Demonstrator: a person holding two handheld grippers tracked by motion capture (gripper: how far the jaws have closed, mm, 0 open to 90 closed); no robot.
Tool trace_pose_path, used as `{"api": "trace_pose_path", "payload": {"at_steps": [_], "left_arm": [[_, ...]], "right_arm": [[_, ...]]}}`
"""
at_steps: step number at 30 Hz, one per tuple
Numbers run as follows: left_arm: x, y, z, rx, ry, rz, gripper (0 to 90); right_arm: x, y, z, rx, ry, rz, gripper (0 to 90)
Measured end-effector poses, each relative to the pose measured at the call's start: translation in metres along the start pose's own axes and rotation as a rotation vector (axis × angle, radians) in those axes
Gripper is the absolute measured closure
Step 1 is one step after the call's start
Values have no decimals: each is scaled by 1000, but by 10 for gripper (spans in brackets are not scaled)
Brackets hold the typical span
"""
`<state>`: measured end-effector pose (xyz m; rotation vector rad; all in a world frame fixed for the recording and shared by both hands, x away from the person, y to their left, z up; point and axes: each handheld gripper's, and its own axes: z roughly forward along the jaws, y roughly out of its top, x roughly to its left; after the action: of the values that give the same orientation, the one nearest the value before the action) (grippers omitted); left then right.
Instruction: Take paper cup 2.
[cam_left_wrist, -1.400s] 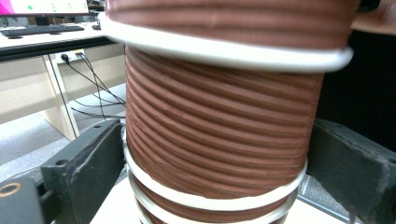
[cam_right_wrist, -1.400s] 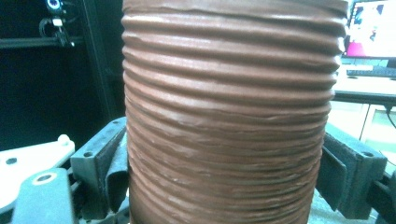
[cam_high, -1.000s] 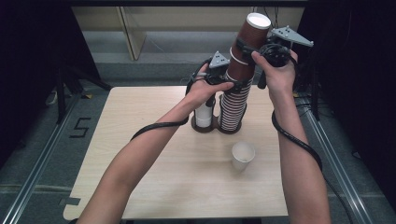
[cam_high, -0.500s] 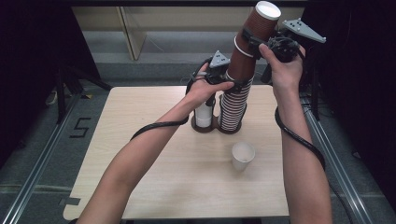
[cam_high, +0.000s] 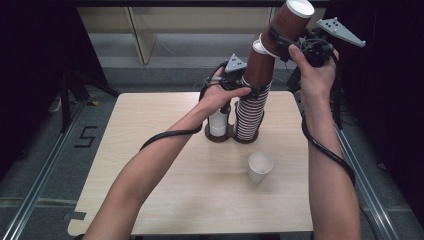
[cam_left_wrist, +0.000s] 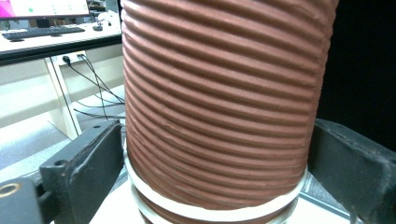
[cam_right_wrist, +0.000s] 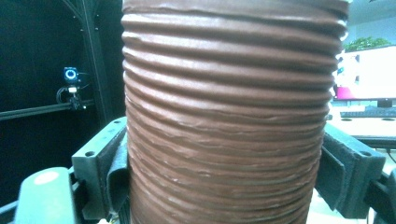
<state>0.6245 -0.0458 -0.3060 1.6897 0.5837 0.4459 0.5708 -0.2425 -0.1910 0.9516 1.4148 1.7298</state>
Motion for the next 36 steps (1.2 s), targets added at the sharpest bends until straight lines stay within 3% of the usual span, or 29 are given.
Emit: {"api": "trace_pose_path", "payload": {"at_steps": [7,13,22,27,33,36], "left_arm": [[0,1,-3,2,-1,18,54],[0,2,-18,4,-1,39,51],[-3,-6,-59,23,-13,82,53],[-6,-12,-83,30,-18,99,57],[-11,-27,-113,43,-28,126,59],[-14,-34,-126,47,-33,143,59]], "right_arm": [[-4,2,-19,-9,-6,1,170],[-6,4,-38,-8,-10,2,171],[-6,-1,-63,-6,-19,-22,171],[-4,-10,-74,25,-19,-37,171],[-2,-30,-87,62,-8,-11,170],[-1,-43,-92,86,6,33,170]]}}
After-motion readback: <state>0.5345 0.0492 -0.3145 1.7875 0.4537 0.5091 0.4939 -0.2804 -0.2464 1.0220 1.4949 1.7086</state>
